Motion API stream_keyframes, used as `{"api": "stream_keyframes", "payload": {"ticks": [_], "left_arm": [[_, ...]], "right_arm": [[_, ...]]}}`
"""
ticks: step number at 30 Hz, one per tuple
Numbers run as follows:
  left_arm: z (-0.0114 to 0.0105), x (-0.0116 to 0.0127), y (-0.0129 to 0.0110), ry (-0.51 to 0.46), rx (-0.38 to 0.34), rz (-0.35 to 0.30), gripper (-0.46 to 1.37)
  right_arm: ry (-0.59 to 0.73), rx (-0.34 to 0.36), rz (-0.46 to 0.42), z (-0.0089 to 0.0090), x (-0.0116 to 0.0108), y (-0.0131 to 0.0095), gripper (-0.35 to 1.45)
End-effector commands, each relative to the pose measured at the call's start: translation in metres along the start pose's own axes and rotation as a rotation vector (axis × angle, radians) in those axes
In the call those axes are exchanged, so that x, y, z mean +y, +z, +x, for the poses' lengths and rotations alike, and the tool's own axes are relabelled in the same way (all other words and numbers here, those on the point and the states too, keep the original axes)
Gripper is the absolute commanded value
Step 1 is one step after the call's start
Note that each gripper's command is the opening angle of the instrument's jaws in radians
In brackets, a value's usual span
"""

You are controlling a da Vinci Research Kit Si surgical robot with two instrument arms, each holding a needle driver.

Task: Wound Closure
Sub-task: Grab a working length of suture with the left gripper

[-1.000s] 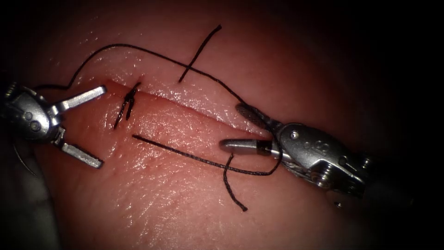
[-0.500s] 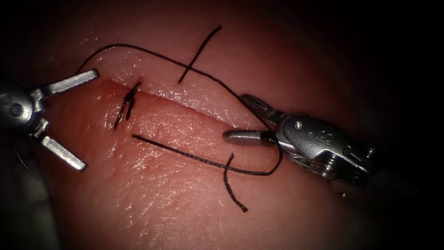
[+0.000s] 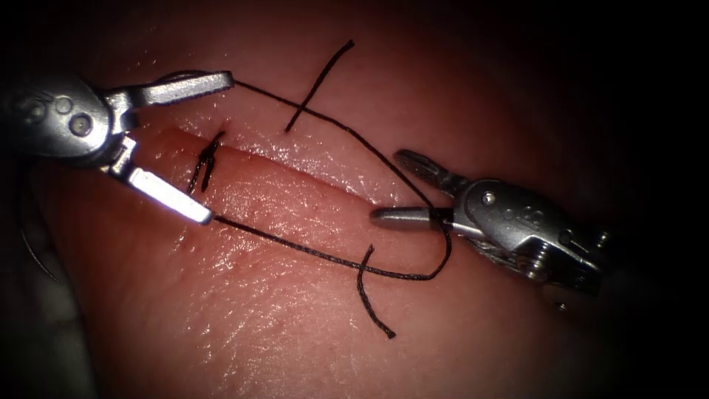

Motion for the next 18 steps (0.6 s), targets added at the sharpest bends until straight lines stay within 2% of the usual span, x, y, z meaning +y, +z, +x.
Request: {"api": "stream_keyframes", "payload": {"ticks": [1,9,18], "left_arm": [[0.0001,-0.0001,0.0003,0.017,-0.006,0.004,0.68],[-0.0001,-0.0003,0.0039,0.103,-0.066,-0.002,0.71],[-0.0017,0.0000,0.0060,0.132,-0.110,-0.016,0.73]], "right_arm": [[0.000,0.001,0.009,0.0000,0.0000,-0.0001,1.36],[-0.014,0.000,0.023,-0.0003,0.0004,-0.0016,1.30],[-0.023,-0.001,0.034,-0.0006,0.0006,-0.0028,1.29]]}}
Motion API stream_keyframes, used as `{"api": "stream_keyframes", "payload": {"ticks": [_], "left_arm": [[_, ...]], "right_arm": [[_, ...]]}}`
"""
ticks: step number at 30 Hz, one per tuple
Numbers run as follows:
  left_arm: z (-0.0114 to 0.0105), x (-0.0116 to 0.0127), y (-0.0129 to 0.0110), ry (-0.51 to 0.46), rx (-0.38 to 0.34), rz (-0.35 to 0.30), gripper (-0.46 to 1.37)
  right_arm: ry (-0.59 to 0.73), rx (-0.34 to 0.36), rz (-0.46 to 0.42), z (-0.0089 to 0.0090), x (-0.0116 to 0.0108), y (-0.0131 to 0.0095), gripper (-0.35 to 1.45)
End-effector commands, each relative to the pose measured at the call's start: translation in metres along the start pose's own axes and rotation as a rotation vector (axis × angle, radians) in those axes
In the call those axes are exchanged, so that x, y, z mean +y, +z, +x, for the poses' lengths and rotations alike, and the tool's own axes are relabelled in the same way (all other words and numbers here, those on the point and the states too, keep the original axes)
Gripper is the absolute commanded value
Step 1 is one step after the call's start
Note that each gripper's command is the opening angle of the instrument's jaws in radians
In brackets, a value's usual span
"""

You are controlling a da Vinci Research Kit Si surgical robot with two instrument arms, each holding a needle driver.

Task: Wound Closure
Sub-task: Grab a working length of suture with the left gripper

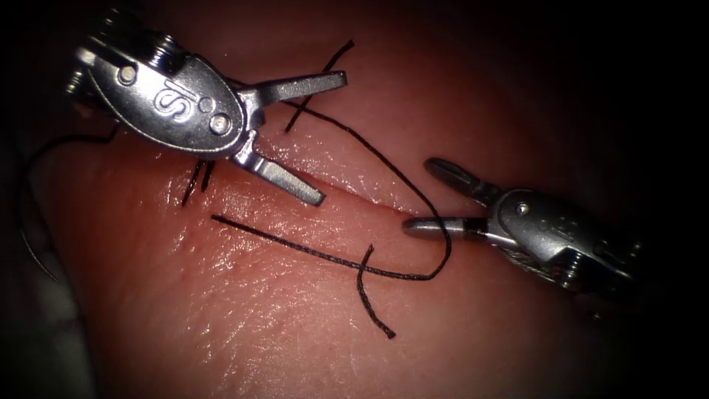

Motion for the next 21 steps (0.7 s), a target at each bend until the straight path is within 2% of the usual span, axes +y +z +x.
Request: {"api": "stream_keyframes", "payload": {"ticks": [1,14,17,21], "left_arm": [[0.0000,0.0001,0.0004,0.014,-0.015,-0.004,0.72],[-0.0001,0.0015,0.0046,0.125,-0.184,-0.009,0.72],[-0.0003,0.0015,0.0054,0.161,-0.246,-0.006,0.73],[-0.0011,0.0013,0.0063,0.181,-0.274,0.009,0.69]], "right_arm": [[0.000,0.000,0.008,-0.0001,0.0000,0.0000,1.29],[-0.010,-0.014,0.018,-0.0008,-0.0006,-0.0003,1.29],[-0.011,-0.016,0.021,-0.0009,-0.0007,-0.0005,1.28],[-0.012,-0.015,0.025,-0.0009,-0.0009,-0.0009,1.28]]}}
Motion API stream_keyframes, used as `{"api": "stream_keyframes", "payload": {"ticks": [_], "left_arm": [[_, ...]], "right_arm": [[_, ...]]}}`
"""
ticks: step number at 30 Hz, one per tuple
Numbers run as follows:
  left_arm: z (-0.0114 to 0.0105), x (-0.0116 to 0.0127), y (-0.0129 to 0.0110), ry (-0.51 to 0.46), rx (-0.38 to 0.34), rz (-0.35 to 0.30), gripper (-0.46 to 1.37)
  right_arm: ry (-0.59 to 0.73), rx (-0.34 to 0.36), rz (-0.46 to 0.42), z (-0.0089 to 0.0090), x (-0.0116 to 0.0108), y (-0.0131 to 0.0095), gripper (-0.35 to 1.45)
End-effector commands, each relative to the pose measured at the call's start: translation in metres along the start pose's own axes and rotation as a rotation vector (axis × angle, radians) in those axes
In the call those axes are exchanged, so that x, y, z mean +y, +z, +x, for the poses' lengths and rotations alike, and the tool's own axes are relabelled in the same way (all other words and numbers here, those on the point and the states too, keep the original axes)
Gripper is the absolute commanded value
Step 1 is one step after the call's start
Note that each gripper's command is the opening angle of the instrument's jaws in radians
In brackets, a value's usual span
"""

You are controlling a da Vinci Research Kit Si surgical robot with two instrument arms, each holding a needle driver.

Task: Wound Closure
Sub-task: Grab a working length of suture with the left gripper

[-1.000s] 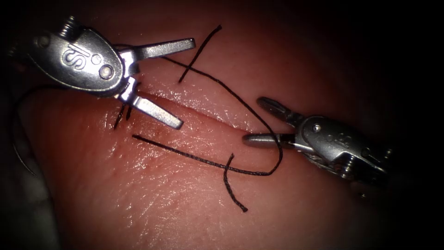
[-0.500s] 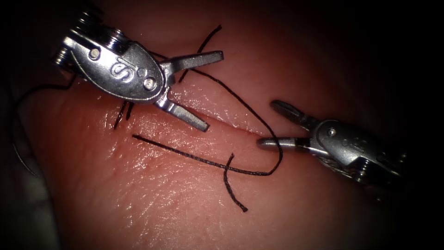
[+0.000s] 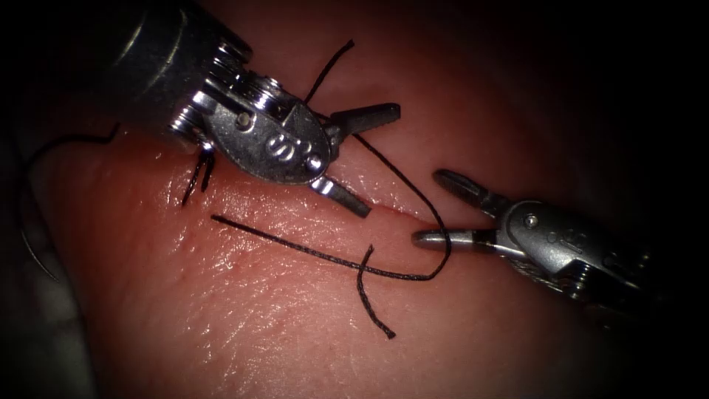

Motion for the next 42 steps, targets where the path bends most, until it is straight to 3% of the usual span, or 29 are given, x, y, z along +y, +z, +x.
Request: {"api": "stream_keyframes", "payload": {"ticks": [1,8,16,19,21,27,42], "left_arm": [[0.0000,0.0000,0.0001,0.007,-0.004,0.000,0.69],[-0.0011,0.0007,0.0023,0.019,-0.044,0.004,0.66],[-0.0015,0.0020,0.0049,0.033,-0.033,0.000,0.58],[-0.0015,0.0020,0.0049,0.034,-0.025,-0.003,0.32],[-0.0016,0.0020,0.0048,0.035,-0.023,-0.005,-0.35],[-0.0017,0.0019,0.0045,0.047,-0.015,-0.045,-0.35],[-0.0019,0.0020,0.0039,0.068,-0.005,-0.051,-0.35]], "right_arm": [[0.000,0.000,0.008,0.0000,0.0000,0.0000,1.28],[-0.001,0.001,0.011,0.0001,-0.0002,-0.0002,1.28],[-0.006,0.003,0.012,-0.0004,-0.0006,-0.0002,1.28],[-0.009,0.001,0.014,-0.0006,-0.0008,-0.0001,1.29],[-0.010,0.001,0.015,-0.0007,-0.0009,-0.0001,1.29],[-0.010,0.001,0.015,-0.0007,-0.0009,-0.0001,1.28],[-0.009,0.001,0.012,-0.0005,-0.0009,0.0001,1.28]]}}
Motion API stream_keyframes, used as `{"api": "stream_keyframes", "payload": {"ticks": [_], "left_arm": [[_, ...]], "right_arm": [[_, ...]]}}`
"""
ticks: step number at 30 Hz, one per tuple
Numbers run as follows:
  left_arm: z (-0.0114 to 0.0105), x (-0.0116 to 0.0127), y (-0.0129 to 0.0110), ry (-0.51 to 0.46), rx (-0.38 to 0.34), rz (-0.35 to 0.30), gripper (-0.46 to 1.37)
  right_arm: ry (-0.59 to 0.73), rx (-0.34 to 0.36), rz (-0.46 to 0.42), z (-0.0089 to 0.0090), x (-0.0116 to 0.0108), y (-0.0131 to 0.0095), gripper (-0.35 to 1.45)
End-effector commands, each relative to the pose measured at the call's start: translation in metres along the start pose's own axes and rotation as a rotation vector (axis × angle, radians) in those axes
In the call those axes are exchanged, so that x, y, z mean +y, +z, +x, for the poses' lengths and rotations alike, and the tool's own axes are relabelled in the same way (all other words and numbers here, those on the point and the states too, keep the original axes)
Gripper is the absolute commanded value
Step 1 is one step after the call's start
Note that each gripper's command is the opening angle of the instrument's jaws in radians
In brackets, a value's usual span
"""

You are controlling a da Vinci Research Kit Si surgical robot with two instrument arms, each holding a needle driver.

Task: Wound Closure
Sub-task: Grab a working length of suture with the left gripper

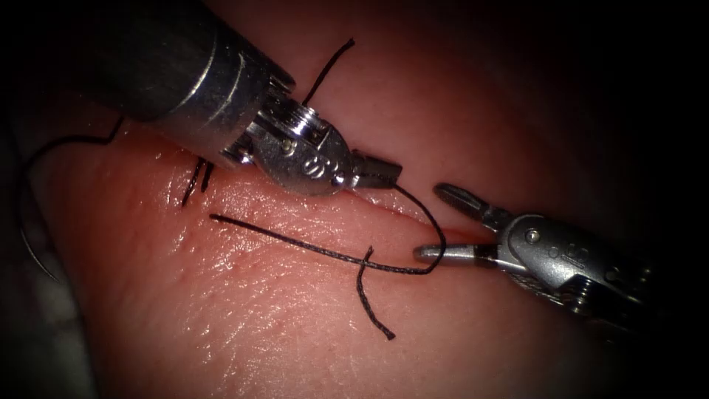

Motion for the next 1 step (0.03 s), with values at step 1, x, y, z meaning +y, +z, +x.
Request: {"api": "stream_keyframes", "payload": {"ticks": [1], "left_arm": [[0.0000,0.0000,0.0000,0.001,0.001,-0.010,-0.35]], "right_arm": [[0.001,0.000,0.006,0.0000,0.0000,0.0001,1.28]]}}
